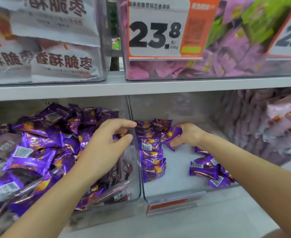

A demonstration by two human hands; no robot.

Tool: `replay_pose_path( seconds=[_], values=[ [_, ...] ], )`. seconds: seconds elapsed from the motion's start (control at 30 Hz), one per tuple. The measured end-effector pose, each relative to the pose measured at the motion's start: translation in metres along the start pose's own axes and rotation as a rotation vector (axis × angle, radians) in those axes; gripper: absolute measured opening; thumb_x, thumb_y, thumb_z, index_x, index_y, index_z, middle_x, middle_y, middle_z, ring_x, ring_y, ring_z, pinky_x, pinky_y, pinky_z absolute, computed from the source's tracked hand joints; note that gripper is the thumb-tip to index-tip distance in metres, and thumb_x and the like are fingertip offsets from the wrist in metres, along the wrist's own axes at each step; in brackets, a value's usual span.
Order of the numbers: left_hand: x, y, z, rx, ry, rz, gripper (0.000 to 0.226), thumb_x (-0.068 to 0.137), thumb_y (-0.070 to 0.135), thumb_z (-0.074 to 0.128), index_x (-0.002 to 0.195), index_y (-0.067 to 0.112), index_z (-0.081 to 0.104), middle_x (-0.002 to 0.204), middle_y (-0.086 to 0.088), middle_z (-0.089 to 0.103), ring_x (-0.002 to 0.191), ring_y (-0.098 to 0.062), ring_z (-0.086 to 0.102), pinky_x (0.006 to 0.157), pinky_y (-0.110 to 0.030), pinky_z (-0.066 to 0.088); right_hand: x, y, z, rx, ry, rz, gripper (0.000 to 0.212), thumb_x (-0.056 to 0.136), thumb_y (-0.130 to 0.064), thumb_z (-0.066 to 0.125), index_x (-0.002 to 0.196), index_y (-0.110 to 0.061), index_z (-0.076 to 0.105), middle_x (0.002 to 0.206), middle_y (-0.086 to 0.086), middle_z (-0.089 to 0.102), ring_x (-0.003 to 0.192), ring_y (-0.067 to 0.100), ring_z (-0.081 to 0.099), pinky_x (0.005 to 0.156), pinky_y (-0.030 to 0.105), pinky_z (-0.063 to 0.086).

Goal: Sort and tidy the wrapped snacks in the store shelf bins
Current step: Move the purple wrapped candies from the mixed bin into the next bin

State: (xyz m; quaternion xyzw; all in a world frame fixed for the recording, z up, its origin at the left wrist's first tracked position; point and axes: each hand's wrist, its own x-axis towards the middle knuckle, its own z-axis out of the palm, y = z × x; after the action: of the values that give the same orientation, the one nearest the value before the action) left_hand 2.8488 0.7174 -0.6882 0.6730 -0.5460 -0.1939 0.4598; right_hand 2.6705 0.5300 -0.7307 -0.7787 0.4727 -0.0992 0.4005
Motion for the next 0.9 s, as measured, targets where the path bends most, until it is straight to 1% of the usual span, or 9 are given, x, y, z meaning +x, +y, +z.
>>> replay_pose_path(
  seconds=[0.1,0.23,0.37,0.5,0.57,0.7,0.77,0.83,0.9],
  values=[
    [0.000,0.001,0.001,-0.027,0.006,-0.006,0.033,0.087,0.007,0.057,0.101,0.037,0.063,0.112,0.009,0.058,0.101,0.007,0.054,0.073,0.002,0.038,-0.002,0.004,-0.003,0.081,0.018,-0.004,0.024,0.067,0.000,0.080,0.084,-0.010,0.066,0.071,-0.001,0.065,0.064,0.011,0.059,0.064,0.022,0.052],
    [0.000,0.002,0.000,-0.039,-0.003,-0.014,0.033,0.087,0.008,0.057,0.102,0.037,0.063,0.113,0.009,0.059,0.102,0.007,0.054,0.077,-0.006,0.041,-0.005,0.013,-0.008,0.162,0.042,0.038,0.019,0.067,-0.003,0.081,0.073,-0.013,0.065,0.064,0.001,0.064,0.060,0.013,0.056,0.057,0.023,0.046],
    [-0.001,0.004,0.000,-0.053,-0.003,-0.028,0.032,0.088,0.008,0.057,0.104,0.035,0.063,0.114,0.011,0.058,0.103,0.007,0.053,0.078,-0.009,0.041,-0.006,0.018,-0.003,0.160,0.053,0.034,0.022,0.066,-0.005,0.082,0.080,-0.009,0.067,0.074,0.006,0.069,0.067,0.016,0.063,0.067,0.026,0.053],
    [-0.002,0.004,0.000,-0.065,-0.007,-0.029,0.031,0.087,0.008,0.057,0.103,0.034,0.064,0.114,0.009,0.059,0.102,0.007,0.054,0.076,-0.005,0.042,-0.006,0.017,0.005,0.000,0.114,-0.051,0.039,0.067,-0.012,0.082,0.103,-0.009,0.066,0.092,0.006,0.069,0.083,0.019,0.065,0.077,0.029,0.054],
    [-0.002,0.004,0.000,-0.068,-0.012,-0.033,0.031,0.087,0.008,0.057,0.102,0.034,0.064,0.113,0.009,0.059,0.103,0.006,0.054,0.076,-0.004,0.042,-0.005,0.016,0.007,-0.069,0.169,-0.084,0.043,0.069,-0.014,0.081,0.108,-0.009,0.064,0.097,0.006,0.067,0.087,0.019,0.063,0.076,0.028,0.051],
    [-0.003,0.005,-0.001,-0.063,-0.017,-0.037,0.031,0.088,0.009,0.057,0.103,0.035,0.063,0.113,0.011,0.059,0.103,0.007,0.053,0.077,-0.006,0.042,-0.005,0.013,0.008,-0.099,0.223,-0.115,0.041,0.070,-0.014,0.080,0.108,-0.008,0.064,0.098,0.005,0.065,0.085,0.016,0.058,0.071,0.020,0.041],
    [-0.003,0.005,0.000,-0.059,-0.016,-0.039,0.031,0.088,0.009,0.057,0.103,0.036,0.063,0.113,0.011,0.059,0.104,0.006,0.053,0.079,-0.008,0.042,-0.005,0.010,0.011,-0.102,0.241,-0.108,0.039,0.071,-0.014,0.080,0.106,-0.007,0.064,0.096,0.004,0.061,0.085,0.017,0.056,0.071,0.020,0.040],
    [-0.003,0.006,-0.001,-0.060,-0.015,-0.041,0.032,0.088,0.009,0.057,0.102,0.037,0.063,0.114,0.011,0.059,0.104,0.006,0.053,0.081,-0.012,0.042,-0.005,0.008,0.014,-0.055,0.258,-0.080,0.037,0.071,-0.013,0.080,0.104,-0.006,0.063,0.091,0.004,0.060,0.082,0.020,0.058,0.071,0.026,0.047],
    [-0.003,0.006,-0.001,-0.056,-0.021,-0.044,0.031,0.088,0.010,0.057,0.103,0.037,0.063,0.115,0.012,0.058,0.105,0.006,0.053,0.083,-0.013,0.042,-0.004,0.007,0.016,0.059,0.237,-0.038,0.033,0.072,-0.010,0.079,0.100,-0.005,0.062,0.084,0.009,0.063,0.071,0.022,0.063,0.069,0.031,0.055]
  ],
)
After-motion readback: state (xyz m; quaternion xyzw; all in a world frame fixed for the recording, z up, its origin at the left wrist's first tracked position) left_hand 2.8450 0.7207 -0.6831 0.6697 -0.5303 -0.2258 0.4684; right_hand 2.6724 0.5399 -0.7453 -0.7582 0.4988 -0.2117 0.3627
